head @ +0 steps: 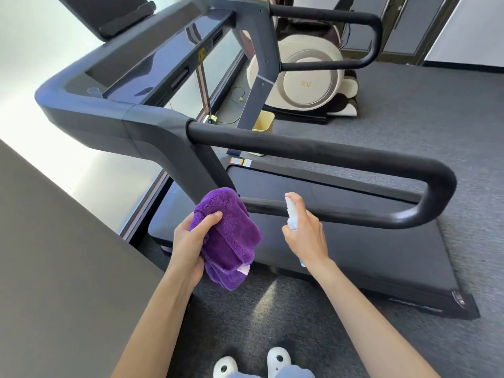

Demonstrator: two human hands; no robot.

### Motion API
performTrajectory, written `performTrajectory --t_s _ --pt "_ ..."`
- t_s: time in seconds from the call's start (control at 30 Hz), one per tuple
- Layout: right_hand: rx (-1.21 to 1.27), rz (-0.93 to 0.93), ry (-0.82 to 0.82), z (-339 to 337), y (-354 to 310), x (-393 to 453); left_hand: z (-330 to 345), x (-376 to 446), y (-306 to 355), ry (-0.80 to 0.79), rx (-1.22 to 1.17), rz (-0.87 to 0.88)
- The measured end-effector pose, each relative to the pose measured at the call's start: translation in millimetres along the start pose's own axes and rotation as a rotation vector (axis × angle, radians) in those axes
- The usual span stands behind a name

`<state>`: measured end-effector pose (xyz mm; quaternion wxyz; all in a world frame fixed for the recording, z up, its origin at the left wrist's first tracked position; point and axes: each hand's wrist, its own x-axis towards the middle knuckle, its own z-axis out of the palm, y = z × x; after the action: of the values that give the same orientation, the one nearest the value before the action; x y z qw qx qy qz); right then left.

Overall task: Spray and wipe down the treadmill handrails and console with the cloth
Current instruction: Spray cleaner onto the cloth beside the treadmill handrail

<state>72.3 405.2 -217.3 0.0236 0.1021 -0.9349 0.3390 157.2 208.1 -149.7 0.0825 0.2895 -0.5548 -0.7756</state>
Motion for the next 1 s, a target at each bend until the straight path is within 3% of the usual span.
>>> performTrajectory --t_s 0.53,0.73,1.0 --pt "0.083 0.162 0.198 -40 47 -29 37 1 -15 -0.143 0.067 -0.052" --pt "0.066 0.208 0.139 -58 60 -38 44 0 -19 -0.152 0.066 -0.057" --pt "0.097 0.286 0.22 -86 89 -56 62 -8 -27 -0.192 0.07 -0.055"
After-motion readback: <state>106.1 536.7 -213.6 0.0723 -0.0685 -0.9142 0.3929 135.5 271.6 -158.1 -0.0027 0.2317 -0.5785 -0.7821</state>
